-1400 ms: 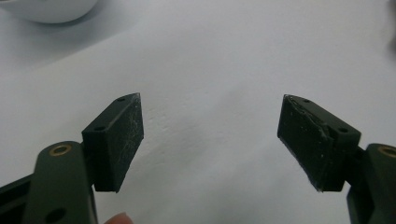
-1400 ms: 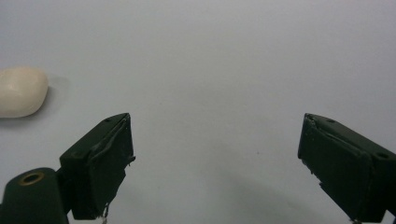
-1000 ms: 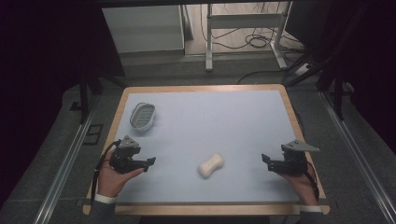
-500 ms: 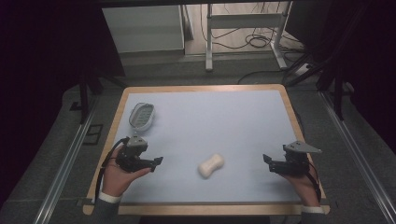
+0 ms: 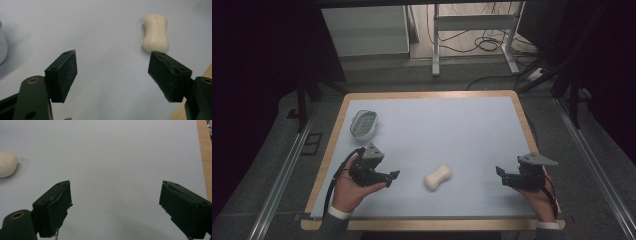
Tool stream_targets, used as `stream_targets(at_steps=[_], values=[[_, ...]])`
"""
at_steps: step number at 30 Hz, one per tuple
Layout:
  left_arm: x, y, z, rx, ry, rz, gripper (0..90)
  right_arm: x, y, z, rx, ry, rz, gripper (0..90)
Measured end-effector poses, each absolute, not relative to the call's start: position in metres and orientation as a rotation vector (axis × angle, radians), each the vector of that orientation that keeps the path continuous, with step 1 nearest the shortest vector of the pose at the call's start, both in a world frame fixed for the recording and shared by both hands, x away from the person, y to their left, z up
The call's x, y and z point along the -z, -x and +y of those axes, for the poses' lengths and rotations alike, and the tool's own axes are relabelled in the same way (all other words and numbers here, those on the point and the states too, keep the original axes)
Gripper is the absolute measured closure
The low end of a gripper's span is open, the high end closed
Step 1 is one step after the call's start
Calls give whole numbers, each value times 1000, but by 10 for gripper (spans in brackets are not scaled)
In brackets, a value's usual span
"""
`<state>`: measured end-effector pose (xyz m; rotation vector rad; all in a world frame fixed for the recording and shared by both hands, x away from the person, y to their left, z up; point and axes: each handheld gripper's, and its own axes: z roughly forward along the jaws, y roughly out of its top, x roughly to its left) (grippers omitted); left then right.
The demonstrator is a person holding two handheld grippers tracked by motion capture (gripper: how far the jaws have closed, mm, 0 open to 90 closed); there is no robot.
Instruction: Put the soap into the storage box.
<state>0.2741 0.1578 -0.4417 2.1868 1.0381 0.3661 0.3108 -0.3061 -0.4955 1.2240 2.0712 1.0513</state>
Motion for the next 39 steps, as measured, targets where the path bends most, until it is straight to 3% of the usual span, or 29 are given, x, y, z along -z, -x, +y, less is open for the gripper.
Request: stream_targets(at_steps=[39], values=[[461, -305, 49, -242, -2389, 892, 240, 498, -309, -308, -1043, -1235, 2069, 104]])
